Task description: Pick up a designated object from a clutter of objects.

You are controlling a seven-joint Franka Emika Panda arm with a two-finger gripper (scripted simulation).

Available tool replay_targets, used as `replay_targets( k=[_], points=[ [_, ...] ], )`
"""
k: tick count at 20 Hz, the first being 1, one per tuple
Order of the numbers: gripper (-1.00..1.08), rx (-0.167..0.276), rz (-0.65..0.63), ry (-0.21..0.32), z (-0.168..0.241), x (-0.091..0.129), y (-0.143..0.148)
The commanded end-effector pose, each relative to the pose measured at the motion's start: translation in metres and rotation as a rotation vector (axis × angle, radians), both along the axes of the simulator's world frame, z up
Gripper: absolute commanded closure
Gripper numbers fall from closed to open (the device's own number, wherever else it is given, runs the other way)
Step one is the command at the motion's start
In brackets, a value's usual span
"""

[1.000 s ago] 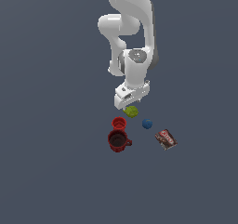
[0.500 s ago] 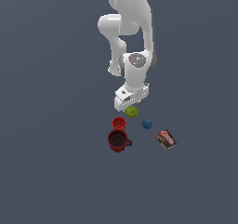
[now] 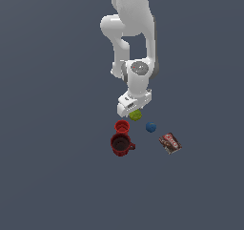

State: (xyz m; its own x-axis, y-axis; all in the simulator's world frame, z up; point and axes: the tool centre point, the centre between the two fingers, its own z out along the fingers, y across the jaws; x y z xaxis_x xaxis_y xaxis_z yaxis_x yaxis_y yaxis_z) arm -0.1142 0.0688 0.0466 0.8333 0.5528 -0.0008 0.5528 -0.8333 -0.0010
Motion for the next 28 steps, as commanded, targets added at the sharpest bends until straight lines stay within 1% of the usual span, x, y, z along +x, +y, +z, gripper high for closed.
replay_targets(
  k=[1,16,22,28],
  points=[
    [1.08,0.000,0.000,-0.001,-0.001,0.000,0.000],
    [1.08,0.000,0.000,-0.002,0.005,0.001,-0.005],
    [1.08,0.000,0.000,-0.002,0.024,0.002,-0.021],
    [1.08,0.002,0.000,-0.002,0.058,0.005,-0.048]
  ],
)
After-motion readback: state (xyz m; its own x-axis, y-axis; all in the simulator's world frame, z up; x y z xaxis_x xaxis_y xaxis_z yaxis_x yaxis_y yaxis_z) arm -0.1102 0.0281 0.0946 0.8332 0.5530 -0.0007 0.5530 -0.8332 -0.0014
